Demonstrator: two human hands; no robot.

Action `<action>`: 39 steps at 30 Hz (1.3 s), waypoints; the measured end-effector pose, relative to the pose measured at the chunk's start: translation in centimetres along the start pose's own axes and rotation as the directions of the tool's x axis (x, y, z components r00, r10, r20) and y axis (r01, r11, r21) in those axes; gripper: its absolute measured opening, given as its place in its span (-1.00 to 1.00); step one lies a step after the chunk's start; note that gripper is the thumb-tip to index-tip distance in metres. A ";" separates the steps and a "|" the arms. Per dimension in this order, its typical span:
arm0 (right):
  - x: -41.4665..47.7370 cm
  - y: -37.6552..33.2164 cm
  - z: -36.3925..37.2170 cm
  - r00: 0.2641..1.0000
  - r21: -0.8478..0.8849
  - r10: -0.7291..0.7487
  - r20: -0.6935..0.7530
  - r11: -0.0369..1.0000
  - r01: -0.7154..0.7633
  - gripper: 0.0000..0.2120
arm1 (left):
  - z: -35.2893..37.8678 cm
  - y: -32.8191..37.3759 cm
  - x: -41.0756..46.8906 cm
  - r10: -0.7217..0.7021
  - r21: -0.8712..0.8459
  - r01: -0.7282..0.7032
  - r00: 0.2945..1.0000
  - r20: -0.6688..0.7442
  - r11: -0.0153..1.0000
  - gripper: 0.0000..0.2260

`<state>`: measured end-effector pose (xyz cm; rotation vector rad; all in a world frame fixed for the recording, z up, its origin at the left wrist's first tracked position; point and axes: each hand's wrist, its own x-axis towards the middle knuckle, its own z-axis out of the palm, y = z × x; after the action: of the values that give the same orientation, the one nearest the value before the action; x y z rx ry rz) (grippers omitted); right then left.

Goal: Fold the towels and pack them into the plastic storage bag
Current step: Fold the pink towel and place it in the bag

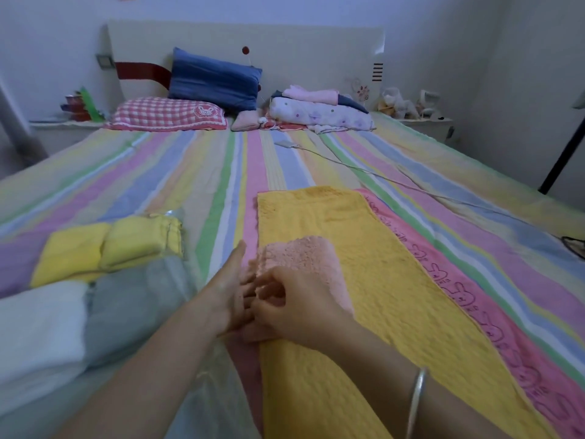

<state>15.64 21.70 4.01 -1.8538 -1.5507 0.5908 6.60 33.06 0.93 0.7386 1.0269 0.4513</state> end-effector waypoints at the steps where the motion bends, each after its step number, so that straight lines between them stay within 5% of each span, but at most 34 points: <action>1: -0.4 0.4 -0.1 1.000 0.045 -0.020 -0.005 0.999 0.020 -0.79 | 0.1 -0.2 0.0 0.024 0.076 -0.023 1.000 -0.014 0.997 -0.58; 4: -1.7 1.4 -1.7 0.988 0.205 -0.021 -0.152 0.977 0.052 -0.82 | 1.3 -1.1 -0.1 0.208 0.332 -0.170 0.975 -0.082 0.928 -0.86; 8: -1.6 4.2 -4.4 0.864 0.058 0.159 -0.478 0.987 -0.150 -0.89 | 1.6 -1.0 -0.1 0.358 0.352 -0.291 0.923 -0.140 0.889 -0.78; 11: -0.9 5.2 -5.1 0.847 0.283 0.510 -0.154 0.844 -0.456 -0.59 | 0.6 -0.2 -0.3 0.388 0.401 -0.296 0.906 -0.168 0.867 -0.88; 13: -0.7 4.7 -4.8 0.817 0.336 0.573 0.068 0.758 -0.559 -0.45 | 0.3 -0.2 -0.4 0.407 0.480 -0.288 0.898 -0.165 0.829 -0.87; 16: 0.1 4.3 -3.6 0.820 0.301 0.566 0.087 0.770 -0.563 -0.35 | 0.5 -0.7 -0.7 0.445 0.600 -0.258 0.877 -0.183 0.757 -0.76; 19: 0.7 4.2 -3.6 0.815 0.474 0.560 0.152 0.682 -0.557 -0.32 | 1.1 -0.8 -1.0 0.490 0.642 -0.266 0.849 -0.198 0.720 -0.90; 23: -1.0 4.0 -6.5 0.851 0.681 0.478 0.216 0.551 -0.482 -0.56 | 2.6 -1.0 -2.9 0.535 0.670 -0.310 0.831 -0.154 0.675 -0.42; 26: -3.6 5.5 -9.1 0.833 0.667 0.494 0.249 0.537 -0.517 -0.69 | 5.5 -3.1 -6.1 0.750 0.874 -0.341 0.661 -0.040 0.347 -0.30; 28: -5.4 7.1 -10.4 0.773 0.588 0.575 0.268 0.538 -0.604 -0.68 | 7.9 -5.7 -7.0 0.830 0.903 -0.418 0.535 0.159 0.097 -0.31; 32: -7.6 9.4 -11.6 0.752 0.399 0.613 0.240 0.644 -0.653 -0.54 | 11.0 -11.1 -5.8 0.636 0.762 -0.537 0.455 0.623 -0.362 -0.44; 35: -7.8 10.0 -11.1 0.781 0.332 0.597 0.182 0.711 -0.620 -0.28 | 10.6 -12.4 -4.1 0.526 0.737 -0.537 0.521 0.672 -0.410 -0.41; 39: -7.2 9.4 -10.0 0.796 0.148 0.604 0.038 0.784 -0.603 -0.43 | 9.8 -12.4 -3.1 0.461 0.733 -0.520 0.570 0.680 -0.439 -0.37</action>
<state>27.60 11.92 3.72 -2.2205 -0.8356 0.9506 13.93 19.33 -3.21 2.8708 0.6727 0.3824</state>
